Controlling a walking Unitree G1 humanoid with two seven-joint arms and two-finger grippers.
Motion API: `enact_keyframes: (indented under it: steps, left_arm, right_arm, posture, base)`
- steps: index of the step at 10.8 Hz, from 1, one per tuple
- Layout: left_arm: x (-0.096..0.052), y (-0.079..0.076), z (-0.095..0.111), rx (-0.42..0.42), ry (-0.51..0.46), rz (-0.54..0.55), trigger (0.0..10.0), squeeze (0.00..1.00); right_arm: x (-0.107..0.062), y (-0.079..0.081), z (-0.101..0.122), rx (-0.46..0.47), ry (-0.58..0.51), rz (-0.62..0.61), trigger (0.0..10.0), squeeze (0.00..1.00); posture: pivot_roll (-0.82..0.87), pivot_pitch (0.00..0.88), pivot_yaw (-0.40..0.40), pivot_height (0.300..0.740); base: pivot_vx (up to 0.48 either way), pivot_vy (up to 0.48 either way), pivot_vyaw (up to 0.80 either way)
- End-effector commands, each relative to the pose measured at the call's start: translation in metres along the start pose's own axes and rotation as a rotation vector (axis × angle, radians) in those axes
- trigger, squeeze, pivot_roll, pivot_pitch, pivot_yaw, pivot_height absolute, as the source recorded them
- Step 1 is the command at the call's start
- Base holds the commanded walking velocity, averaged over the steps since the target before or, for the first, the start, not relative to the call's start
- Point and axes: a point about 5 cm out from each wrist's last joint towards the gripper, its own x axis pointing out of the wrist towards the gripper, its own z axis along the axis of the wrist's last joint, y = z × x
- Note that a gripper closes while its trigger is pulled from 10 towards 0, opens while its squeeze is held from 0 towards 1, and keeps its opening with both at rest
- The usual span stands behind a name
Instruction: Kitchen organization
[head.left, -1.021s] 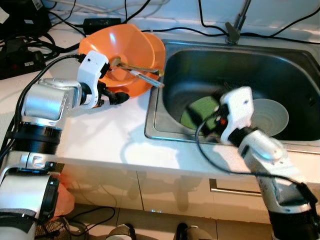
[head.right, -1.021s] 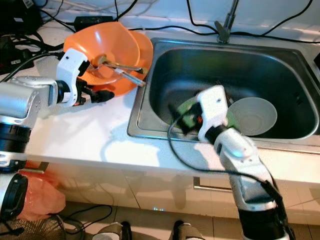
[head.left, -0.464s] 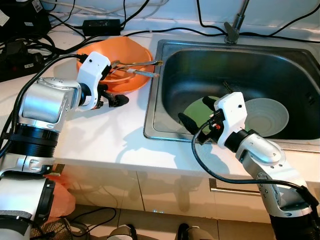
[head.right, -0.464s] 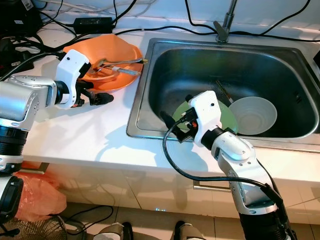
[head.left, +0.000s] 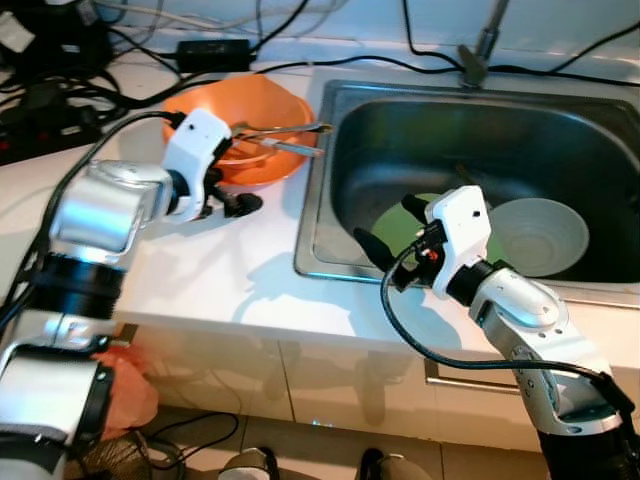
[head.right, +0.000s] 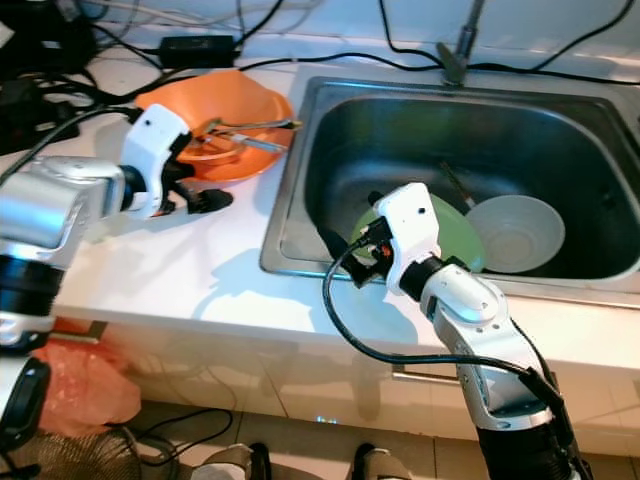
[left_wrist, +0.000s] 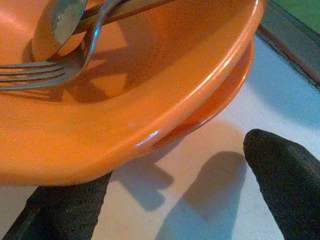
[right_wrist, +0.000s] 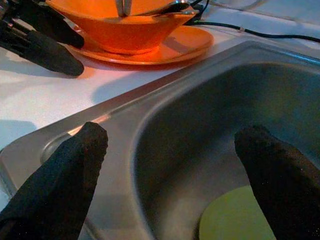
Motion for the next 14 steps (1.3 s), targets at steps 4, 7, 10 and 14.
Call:
enact_keyframes:
  steps: [4,7,10,14]
  left_arm:
    - [0.004,-0.008,-0.026,-0.056,0.159,-0.118,10.0,0.00]
    - [-0.001,-0.015,-0.028,-0.015,0.181,-0.194,10.0,0.00]
    - [-0.007,-0.019,-0.026,0.010,0.175,-0.237,10.0,0.00]
    - [-0.013,-0.032,-0.020,0.060,0.143,-0.319,10.0,0.00]
  right_arm:
    - [-0.003,0.005,-0.001,0.000,0.004,0.021,10.0,0.00]
    - [-0.001,0.008,-0.002,-0.002,0.004,0.027,10.0,0.00]
    - [-0.001,0.009,-0.003,-0.005,0.006,0.031,10.0,0.00]
    - [0.001,0.009,-0.002,-0.006,0.006,0.033,10.0,0.00]
  posture:
    - [0.08,0.132,0.033,0.740]
    - [0.09,0.126,0.033,0.740]
    - [0.10,0.126,0.032,0.740]
    - [0.10,0.127,0.032,0.740]
  base:
    - [0.000,0.000,0.00]
    - [0.000,0.000,0.00]
    - [0.000,0.000,0.00]
    - [0.000,0.000,0.00]
